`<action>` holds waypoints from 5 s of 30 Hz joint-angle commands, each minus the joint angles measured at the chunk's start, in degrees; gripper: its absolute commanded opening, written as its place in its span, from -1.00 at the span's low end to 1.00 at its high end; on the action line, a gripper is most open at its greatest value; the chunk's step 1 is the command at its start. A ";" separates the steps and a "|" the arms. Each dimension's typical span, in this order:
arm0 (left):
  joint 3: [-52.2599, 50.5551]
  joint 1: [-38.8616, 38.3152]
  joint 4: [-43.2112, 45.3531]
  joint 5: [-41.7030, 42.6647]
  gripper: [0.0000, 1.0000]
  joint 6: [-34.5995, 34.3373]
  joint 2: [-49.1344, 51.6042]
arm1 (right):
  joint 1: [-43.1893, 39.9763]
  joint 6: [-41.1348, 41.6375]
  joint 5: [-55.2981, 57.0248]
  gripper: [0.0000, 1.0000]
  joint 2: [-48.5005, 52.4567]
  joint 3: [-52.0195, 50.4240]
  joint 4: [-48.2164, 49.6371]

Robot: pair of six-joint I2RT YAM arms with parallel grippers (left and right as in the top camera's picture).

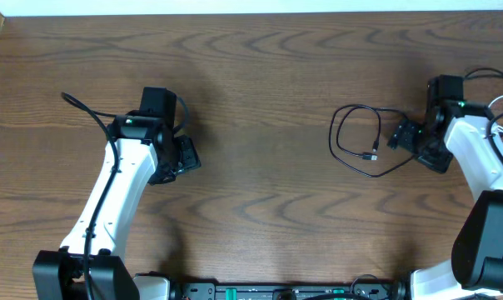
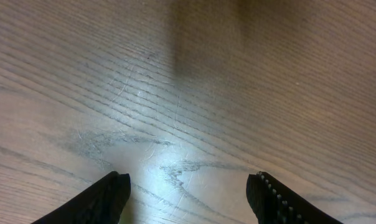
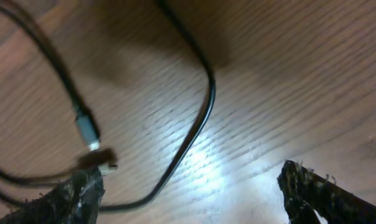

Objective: Untangle cables

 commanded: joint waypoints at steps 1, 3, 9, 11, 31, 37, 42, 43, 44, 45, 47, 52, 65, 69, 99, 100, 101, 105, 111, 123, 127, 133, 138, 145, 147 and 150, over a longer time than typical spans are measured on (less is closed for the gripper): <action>-0.44 0.13 -0.13 -0.35 0.31 -0.48 0.44 | 0.46 3.76 1.70 0.72 -1.01 -3.15 2.95; -0.44 0.13 -0.13 -0.33 0.31 -0.48 0.44 | 0.46 4.68 1.66 0.72 -1.01 -4.96 5.35; -0.44 0.13 -0.15 -0.33 0.31 -0.48 0.44 | 0.46 5.95 1.33 0.68 -1.01 -11.26 14.67; -0.44 0.13 -0.15 -0.33 0.31 -0.48 0.44 | 0.46 5.99 1.27 0.62 -1.01 -13.40 17.97; -0.44 0.13 -0.59 -0.33 0.31 -0.50 0.44 | 0.44 8.52 1.11 -0.98 -1.05 -18.36 23.89; -0.44 0.13 -0.63 -0.31 0.31 -0.50 0.44 | 0.07 1.16 0.48 -0.98 -1.05 -13.25 16.63; -0.44 0.13 -0.66 -0.31 0.31 -0.52 0.44 | -1.64 -3.43 0.48 -0.98 -1.05 -1.01 3.85; -0.44 0.13 -0.66 -0.31 0.31 -0.50 0.44 | -2.12 -4.33 0.50 -0.98 -1.05 1.92 1.53; -0.44 0.13 -0.68 -0.31 0.31 -0.50 0.44 | -2.64 -5.01 0.50 -0.98 -1.05 4.48 -0.28; -0.44 0.13 -0.76 -0.31 0.31 -0.50 0.44 | -3.34 -5.46 0.52 -0.98 -1.05 7.39 -2.27; -0.44 0.13 -0.90 -0.31 0.31 -0.50 0.44 | -5.16 -5.51 0.50 -0.98 -1.05 13.31 -5.84; -0.44 0.13 -1.01 -0.31 0.31 -0.50 0.44 | -11.08 -5.49 0.52 -0.98 -1.05 26.67 -10.36; -0.44 0.13 -0.87 -0.31 0.31 -0.50 0.44 | -26.51 -0.07 0.52 -0.98 -1.03 37.75 -6.56; -0.44 0.13 -0.79 -0.33 0.31 -0.50 0.44 | -28.63 -0.04 2.01 -0.98 -0.85 37.73 -5.90; -0.44 -0.02 1.18 0.66 0.30 -0.50 0.44 | -26.40 -12.15 -16.72 0.80 5.92 37.68 -18.32; -0.44 -0.15 2.10 1.27 0.30 -0.48 0.44 | -25.16 -13.90 -17.59 0.84 6.32 37.68 -19.67; -0.44 -0.37 3.10 1.73 0.31 -0.50 0.44 | -24.04 -14.82 -18.12 0.86 6.78 37.68 -20.52; -0.44 -2.47 8.52 2.08 0.30 -0.42 0.44 | -17.59 -19.98 -19.23 0.98 8.48 37.64 -23.39; -0.44 -9.60 15.58 3.78 0.30 5.92 0.44 | -7.26 -24.20 -19.02 0.98 10.80 37.62 -24.39; -0.44 -15.08 9.31 -6.36 0.31 8.35 0.55 | 6.49 -24.33 -9.57 0.98 14.14 34.03 -28.68; -0.44 -14.10 5.40 -6.32 0.31 5.75 0.55 | 8.90 -24.26 -9.77 0.99 14.14 29.22 -28.37; -0.44 -14.05 -1.57 -6.36 0.31 4.13 0.55 | 11.13 -22.99 -9.79 0.98 14.08 21.92 -28.24; -0.44 -14.05 -7.80 -5.88 0.30 1.64 0.55 | 12.02 -20.92 -9.79 0.98 12.66 17.59 -27.89; -3.58 -14.08 -8.57 -3.06 0.31 2.47 -1.75 | 13.00 -18.43 -9.55 0.98 2.10 10.73 -21.49; -5.22 -14.05 -7.39 -3.04 0.30 2.47 -3.17 | 13.05 -18.03 -9.55 0.99 -2.21 8.70 -19.37; -8.11 -14.05 -4.83 -2.97 0.31 2.43 -6.56 | 13.14 -18.03 -9.51 0.99 -9.55 4.92 -15.15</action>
